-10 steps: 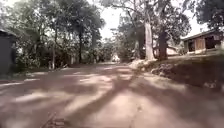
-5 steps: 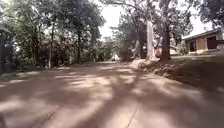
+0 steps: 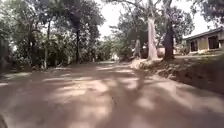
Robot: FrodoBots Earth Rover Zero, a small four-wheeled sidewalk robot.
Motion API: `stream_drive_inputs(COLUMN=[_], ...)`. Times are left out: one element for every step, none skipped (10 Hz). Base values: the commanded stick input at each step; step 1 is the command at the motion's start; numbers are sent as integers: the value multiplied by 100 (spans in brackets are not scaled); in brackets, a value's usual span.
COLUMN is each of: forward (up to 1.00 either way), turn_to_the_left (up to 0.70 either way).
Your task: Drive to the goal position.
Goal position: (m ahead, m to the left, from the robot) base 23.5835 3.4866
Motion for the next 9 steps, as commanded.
stream_drive_inputs(forward=[100,100,100,100,100,100,100,100,100], turn_to_the_left=[0,0,0,0,0,0,0,0,0])
